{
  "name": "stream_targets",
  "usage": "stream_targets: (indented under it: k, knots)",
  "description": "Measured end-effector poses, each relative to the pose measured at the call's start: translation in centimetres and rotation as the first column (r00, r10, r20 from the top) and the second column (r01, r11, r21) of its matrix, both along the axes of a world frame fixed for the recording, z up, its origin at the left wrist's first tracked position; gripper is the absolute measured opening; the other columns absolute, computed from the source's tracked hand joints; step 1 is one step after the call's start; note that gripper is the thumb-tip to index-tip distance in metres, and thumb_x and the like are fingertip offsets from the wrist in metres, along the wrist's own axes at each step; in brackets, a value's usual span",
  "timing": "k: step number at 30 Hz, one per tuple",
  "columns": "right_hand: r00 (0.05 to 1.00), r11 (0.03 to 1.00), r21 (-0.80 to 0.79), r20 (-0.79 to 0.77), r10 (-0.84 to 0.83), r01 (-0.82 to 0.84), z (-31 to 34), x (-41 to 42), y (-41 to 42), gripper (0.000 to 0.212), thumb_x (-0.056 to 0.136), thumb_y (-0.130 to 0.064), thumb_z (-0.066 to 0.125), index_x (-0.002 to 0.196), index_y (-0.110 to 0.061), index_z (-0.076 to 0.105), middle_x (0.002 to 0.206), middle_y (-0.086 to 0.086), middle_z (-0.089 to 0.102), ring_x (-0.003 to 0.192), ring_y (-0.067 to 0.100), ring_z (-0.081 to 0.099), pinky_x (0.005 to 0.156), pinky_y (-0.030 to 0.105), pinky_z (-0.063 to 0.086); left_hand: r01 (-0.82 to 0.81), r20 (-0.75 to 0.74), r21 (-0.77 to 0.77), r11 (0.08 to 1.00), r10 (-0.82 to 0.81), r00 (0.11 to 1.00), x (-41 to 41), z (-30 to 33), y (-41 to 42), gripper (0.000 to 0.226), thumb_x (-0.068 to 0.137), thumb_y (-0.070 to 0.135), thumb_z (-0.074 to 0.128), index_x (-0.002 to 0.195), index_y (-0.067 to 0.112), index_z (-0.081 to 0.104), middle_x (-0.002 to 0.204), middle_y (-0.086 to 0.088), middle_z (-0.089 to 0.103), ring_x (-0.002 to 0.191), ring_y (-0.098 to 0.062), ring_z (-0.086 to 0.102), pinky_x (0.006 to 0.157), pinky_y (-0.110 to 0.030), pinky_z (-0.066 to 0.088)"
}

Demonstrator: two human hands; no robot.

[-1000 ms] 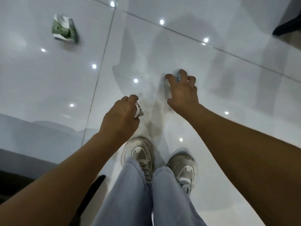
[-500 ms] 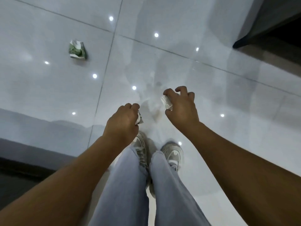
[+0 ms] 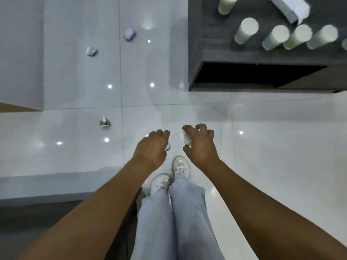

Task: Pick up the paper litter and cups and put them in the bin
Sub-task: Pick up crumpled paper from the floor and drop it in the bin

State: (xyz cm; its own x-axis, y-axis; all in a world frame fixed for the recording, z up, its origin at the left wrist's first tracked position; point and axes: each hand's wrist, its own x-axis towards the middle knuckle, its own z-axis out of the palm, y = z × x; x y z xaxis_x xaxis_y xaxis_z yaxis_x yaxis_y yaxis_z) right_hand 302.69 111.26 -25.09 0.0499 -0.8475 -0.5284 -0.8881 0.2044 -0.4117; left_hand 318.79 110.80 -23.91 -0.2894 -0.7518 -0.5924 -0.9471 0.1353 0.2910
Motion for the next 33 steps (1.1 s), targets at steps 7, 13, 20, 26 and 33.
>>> stream_targets:
  k: [7, 13, 20, 26, 33]
  knots:
    - [0.963, 0.961, -0.097, -0.062, -0.264, 0.257, 12.3, -7.0, 8.6, 0.052, 0.084, -0.012, 0.061, 0.131, -0.029, 0.047, 0.124, 0.008, 0.039, 0.111, 0.031, 0.035, 0.076, 0.035, 0.047, 0.271, -0.091, -0.075, 0.96, -0.277, 0.957, -6.9, 12.2, 2.5, 0.042, 0.089, 0.022, 0.057, 0.128, 0.012, 0.046, 0.119, -0.004, 0.052, 0.108, -0.023, 0.054, 0.079, -0.036, 0.05]
    - [0.832, 0.832, -0.138, -0.079, -0.55, 0.537, 18.4, -15.0, 19.0, 0.05, 0.084, -0.014, 0.06, 0.129, -0.031, 0.047, 0.12, 0.004, 0.039, 0.109, 0.028, 0.036, 0.074, 0.036, 0.052, 0.548, -0.092, -0.095, 0.831, -0.555, 0.827, -17.2, 18.2, 7.3, 0.035, 0.088, 0.02, 0.057, 0.121, 0.012, 0.05, 0.116, 0.0, 0.056, 0.103, -0.021, 0.057, 0.08, -0.034, 0.05]
    - [0.59, 0.589, -0.197, -0.057, -0.805, 0.784, 20.9, -28.6, 32.0, 0.05, 0.083, -0.016, 0.061, 0.128, -0.032, 0.047, 0.118, 0.004, 0.039, 0.108, 0.027, 0.034, 0.068, 0.032, 0.044, 0.858, -0.035, -0.122, 0.499, -0.866, 0.498, -35.9, 21.2, 15.6, 0.032, 0.086, 0.023, 0.059, 0.115, 0.01, 0.053, 0.112, -0.005, 0.058, 0.096, -0.025, 0.059, 0.073, -0.033, 0.047]
    - [0.38, 0.384, -0.192, -0.056, -0.923, 0.903, 21.6, -42.6, 44.6, 0.05, 0.083, -0.02, 0.062, 0.13, -0.032, 0.047, 0.117, 0.004, 0.04, 0.108, 0.028, 0.035, 0.068, 0.032, 0.044, 0.908, -0.081, -0.143, 0.394, -0.919, 0.386, -53.5, 21.7, 26.1, 0.02, 0.086, 0.022, 0.058, 0.103, 0.013, 0.052, 0.108, 0.002, 0.062, 0.091, -0.02, 0.059, 0.068, -0.027, 0.041]
    - [0.173, 0.176, -0.18, -0.03, -0.984, 0.968, 22.9, -54.4, 54.9, 0.051, 0.083, -0.018, 0.063, 0.13, -0.031, 0.048, 0.116, 0.004, 0.04, 0.108, 0.027, 0.035, 0.07, 0.033, 0.047, 0.954, -0.114, -0.168, 0.249, -0.966, 0.232, -68.1, 23.9, 36.1, 0.034, 0.088, 0.021, 0.057, 0.119, 0.01, 0.05, 0.113, -0.003, 0.057, 0.101, -0.023, 0.057, 0.082, -0.032, 0.047]
